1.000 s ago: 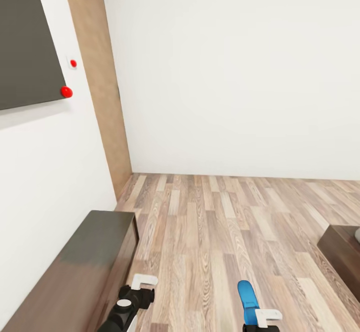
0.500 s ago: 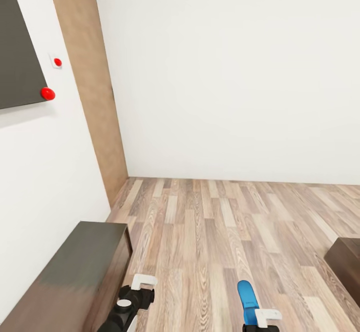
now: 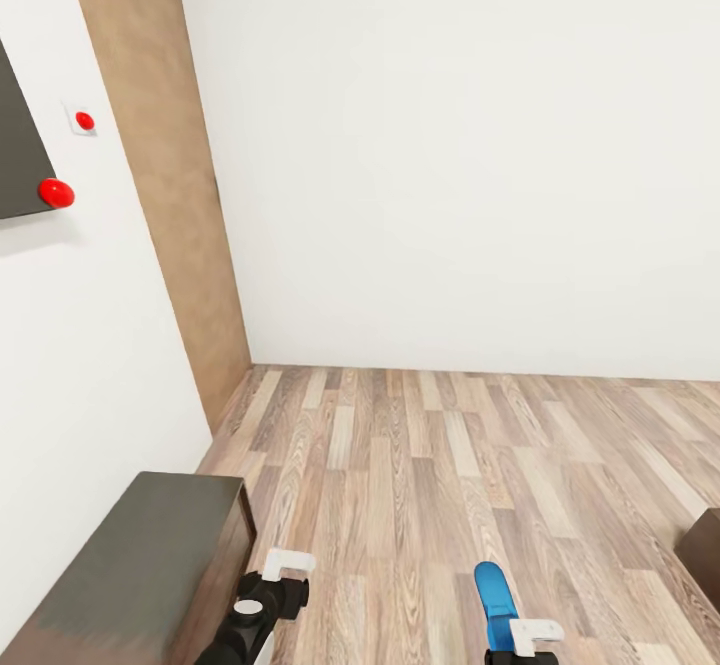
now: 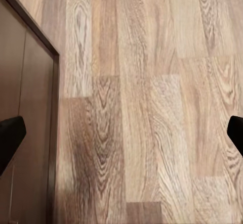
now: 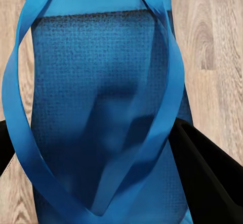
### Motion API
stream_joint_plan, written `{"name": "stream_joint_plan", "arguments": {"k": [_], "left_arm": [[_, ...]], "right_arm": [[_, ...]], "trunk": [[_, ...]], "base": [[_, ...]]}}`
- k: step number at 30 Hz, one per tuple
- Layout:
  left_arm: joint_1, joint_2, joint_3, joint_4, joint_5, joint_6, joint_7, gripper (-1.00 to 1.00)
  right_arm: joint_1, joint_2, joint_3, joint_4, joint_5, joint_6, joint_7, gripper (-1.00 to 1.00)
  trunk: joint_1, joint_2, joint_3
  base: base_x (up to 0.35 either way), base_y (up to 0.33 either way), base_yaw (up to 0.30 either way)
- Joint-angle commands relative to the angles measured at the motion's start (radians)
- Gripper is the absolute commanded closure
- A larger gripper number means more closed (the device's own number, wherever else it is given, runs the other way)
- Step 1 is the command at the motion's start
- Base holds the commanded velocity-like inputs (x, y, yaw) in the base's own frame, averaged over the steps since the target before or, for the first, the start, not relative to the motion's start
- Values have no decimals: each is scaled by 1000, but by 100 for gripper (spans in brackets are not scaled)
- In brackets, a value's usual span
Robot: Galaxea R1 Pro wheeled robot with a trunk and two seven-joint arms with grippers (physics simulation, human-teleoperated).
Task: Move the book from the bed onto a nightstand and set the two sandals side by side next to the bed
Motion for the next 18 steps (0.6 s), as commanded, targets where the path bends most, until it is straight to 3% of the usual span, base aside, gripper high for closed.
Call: {"name": "stream_joint_plan", "arguments": {"k": [1, 18], "left_arm": [[0, 0, -3, -1, 2, 5, 6, -100], [0, 0, -4, 2, 2, 5, 6, -100]], "right_arm": [[-1, 0, 2, 1, -1, -3, -4, 100], [-1, -1, 2, 2, -2, -3, -4, 100]], "trunk": [[1, 0, -1], [1, 0, -1]], "base": [[329, 0, 0], [329, 0, 0]]}}
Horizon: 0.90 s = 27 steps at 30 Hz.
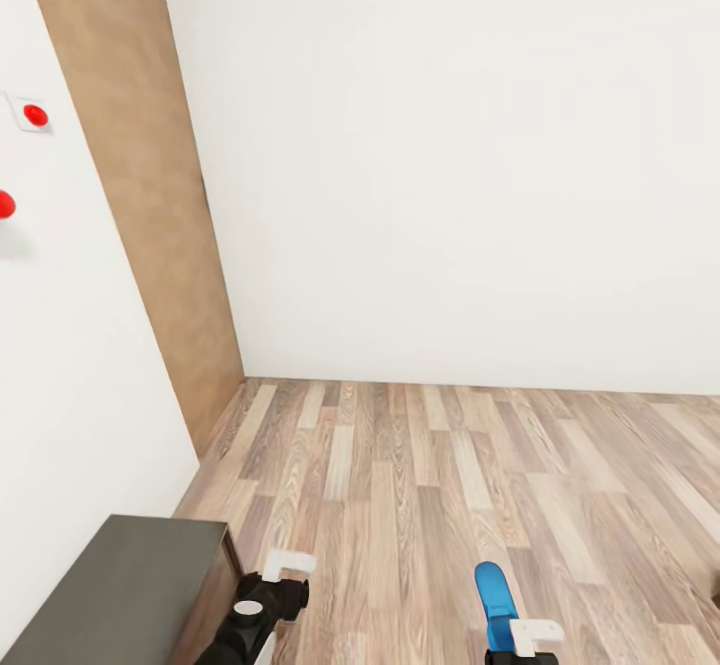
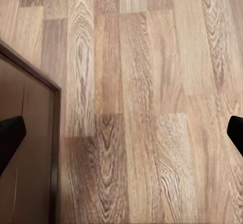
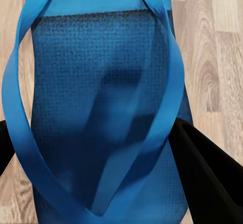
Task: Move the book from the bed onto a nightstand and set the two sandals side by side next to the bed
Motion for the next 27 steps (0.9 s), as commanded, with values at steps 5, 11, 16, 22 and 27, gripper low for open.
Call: {"name": "stream_joint_plan", "arguments": {"k": [5, 11, 16, 22, 27], "left_arm": [[-1, 0, -3, -1, 2, 5, 6, -100], [-1, 0, -3, -1, 1, 5, 6, -100], [0, 0, -3, 0, 1, 5, 6, -100], [-1, 0, -3, 0, 1, 5, 6, -100], [-1, 0, -3, 0, 1, 5, 5, -100]], "right_arm": [[-1, 0, 3, 1, -1, -3, -4, 100], [-1, -1, 3, 1, -1, -3, -4, 100], [-1, -1, 3, 1, -1, -3, -4, 100], [-1, -1, 3, 1, -1, -3, -4, 100], [-1, -2, 3, 1, -1, -3, -4, 100]], "trunk": [[1, 0, -1], [1, 0, -1], [1, 0, -1], [1, 0, -1], [1, 0, -1]], "base": [[329, 0, 0], [329, 0, 0], [329, 0, -14], [329, 0, -166], [329, 0, -252]]}}
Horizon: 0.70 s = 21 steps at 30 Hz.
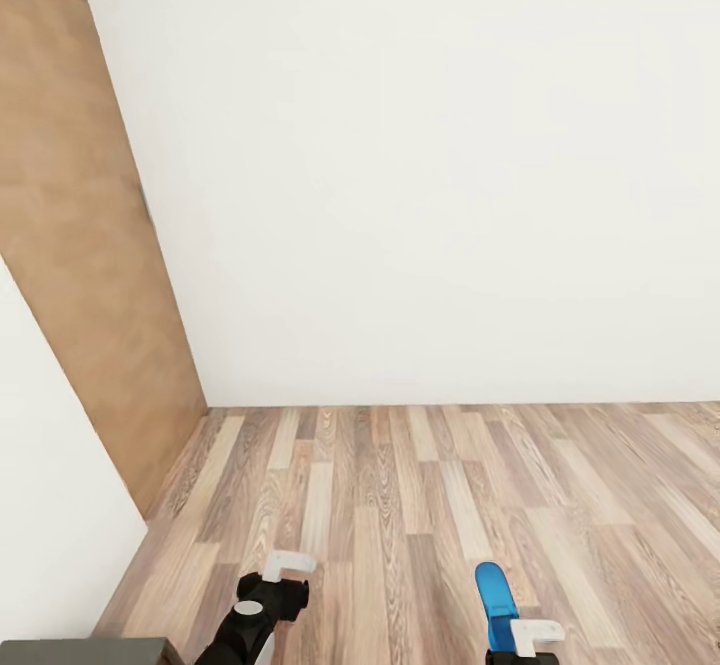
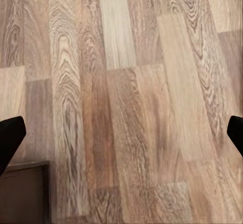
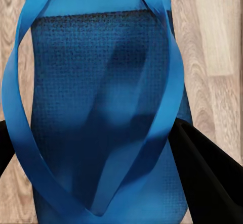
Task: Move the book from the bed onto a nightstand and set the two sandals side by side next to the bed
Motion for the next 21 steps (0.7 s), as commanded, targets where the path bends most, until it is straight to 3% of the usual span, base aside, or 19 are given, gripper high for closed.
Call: {"name": "stream_joint_plan", "arguments": {"k": [1, 11, 15, 21], "left_arm": [[0, 1, -3, -2, 2, 6, 6, -100], [0, 1, -6, -2, 2, 6, 6, -100], [0, 1, -32, -2, 2, 6, 8, -100], [-1, 1, -42, -2, 2, 5, 8, -100]], "right_arm": [[-1, 0, 2, 1, -1, -3, -4, 100], [-1, 0, 2, 1, -1, -3, -4, 100], [-1, 1, 2, 1, -1, -3, -4, 100], [-1, 1, 2, 1, -1, -3, -4, 100]], "trunk": [[1, 0, -1], [1, 0, -1], [1, 0, -1], [1, 0, -1]], "base": [[329, 0, -267], [329, 0, -271], [329, 0, -273], [329, 0, -273]]}}
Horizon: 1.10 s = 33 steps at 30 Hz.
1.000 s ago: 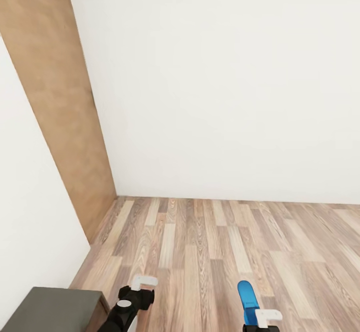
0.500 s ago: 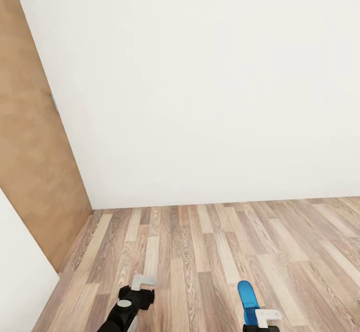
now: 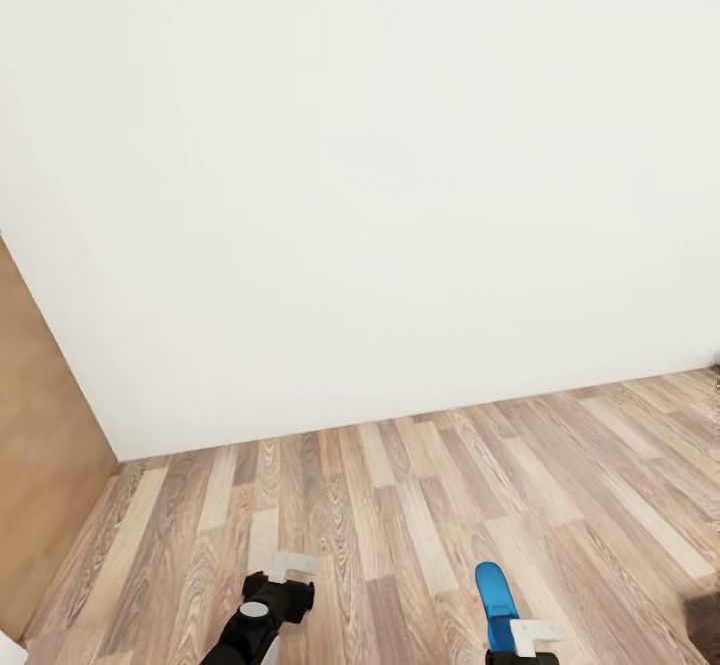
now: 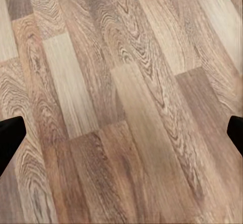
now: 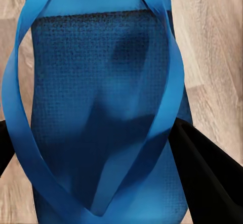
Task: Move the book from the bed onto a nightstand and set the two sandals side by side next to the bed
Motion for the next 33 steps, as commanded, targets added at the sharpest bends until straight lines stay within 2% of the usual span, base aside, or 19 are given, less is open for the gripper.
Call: {"name": "stream_joint_plan", "arguments": {"k": [1, 13, 33], "left_arm": [[0, 1, -4, -2, 2, 6, 6, -100], [0, 1, -5, -2, 2, 4, 7, -100], [0, 1, -6, -2, 2, 3, 7, -100]], "right_arm": [[-1, 0, 2, 1, -1, -3, -4, 100], [-1, -1, 2, 1, -1, -3, -4, 100], [-1, -3, 2, 1, -2, -3, -4, 100]], "trunk": [[1, 0, -1], [1, 0, -1], [1, 0, -1]], "base": [[329, 0, -274], [264, 0, -274], [18, 0, -275]]}}
